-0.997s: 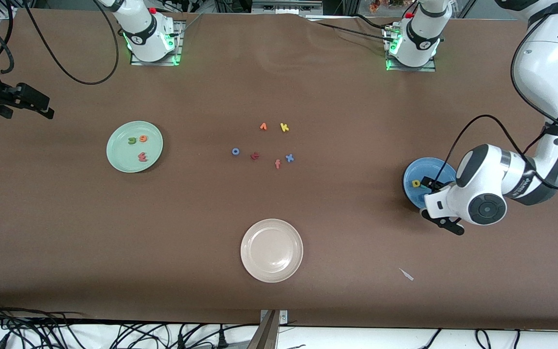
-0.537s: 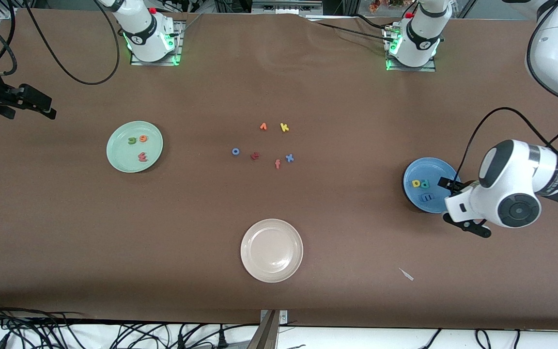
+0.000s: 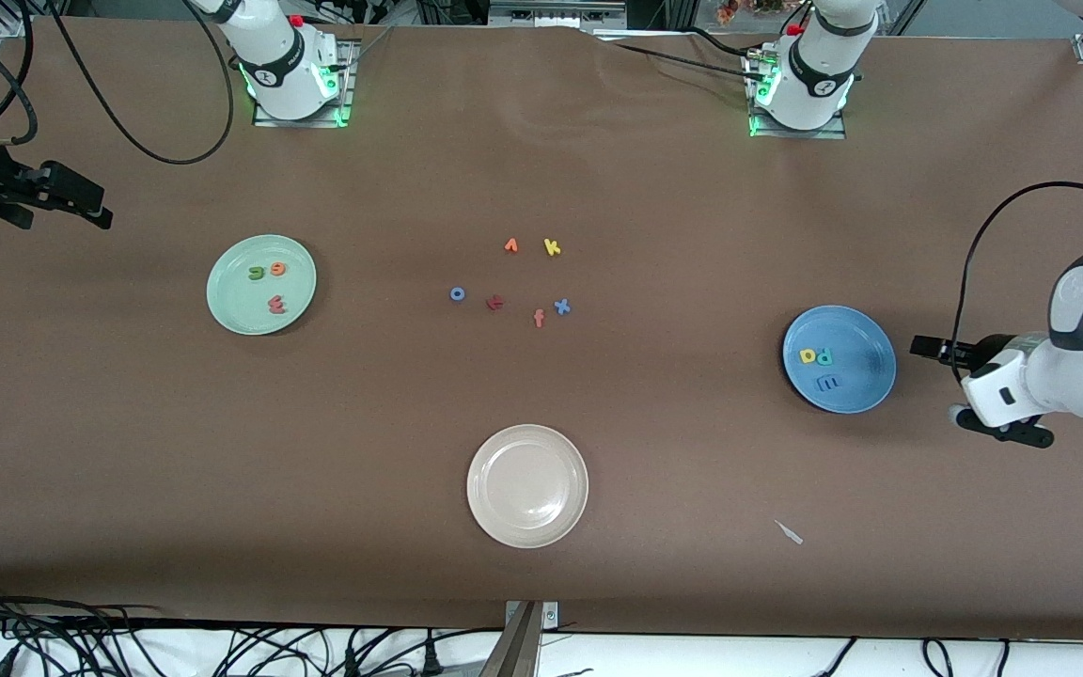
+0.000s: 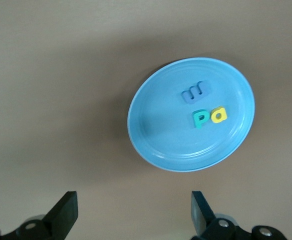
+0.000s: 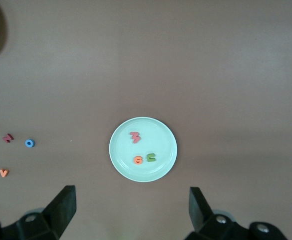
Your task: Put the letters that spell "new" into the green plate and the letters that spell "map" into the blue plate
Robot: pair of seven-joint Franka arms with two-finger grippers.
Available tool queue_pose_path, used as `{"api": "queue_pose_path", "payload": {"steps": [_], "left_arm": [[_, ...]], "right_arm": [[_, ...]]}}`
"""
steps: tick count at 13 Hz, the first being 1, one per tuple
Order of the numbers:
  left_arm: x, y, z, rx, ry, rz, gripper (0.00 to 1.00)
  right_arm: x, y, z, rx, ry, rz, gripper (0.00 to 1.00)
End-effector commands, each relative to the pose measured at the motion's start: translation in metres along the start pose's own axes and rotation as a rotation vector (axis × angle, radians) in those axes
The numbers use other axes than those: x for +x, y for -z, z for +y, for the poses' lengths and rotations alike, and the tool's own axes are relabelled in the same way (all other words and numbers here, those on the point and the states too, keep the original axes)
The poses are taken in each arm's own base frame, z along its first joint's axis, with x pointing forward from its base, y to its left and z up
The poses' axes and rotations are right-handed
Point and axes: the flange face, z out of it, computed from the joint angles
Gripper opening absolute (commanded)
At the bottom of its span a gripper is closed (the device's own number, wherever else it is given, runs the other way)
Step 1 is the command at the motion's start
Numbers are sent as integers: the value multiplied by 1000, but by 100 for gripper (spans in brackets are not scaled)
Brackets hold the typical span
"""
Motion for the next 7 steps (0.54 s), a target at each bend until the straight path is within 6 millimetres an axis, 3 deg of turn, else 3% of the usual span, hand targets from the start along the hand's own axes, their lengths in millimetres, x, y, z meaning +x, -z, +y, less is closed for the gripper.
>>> {"api": "queue_pose_path", "payload": {"steps": [1, 4, 7], "left_arm": [[-27, 28, 7, 10, 74, -9, 100], [-51, 57, 27, 1, 158, 21, 100], [-80, 103, 59, 73, 190, 86, 100]], "right_arm": [[-4, 4, 0, -2, 5, -1, 100], [-4, 4, 0, -2, 5, -1, 100], [-4, 4, -1, -2, 6, -1, 100]]}}
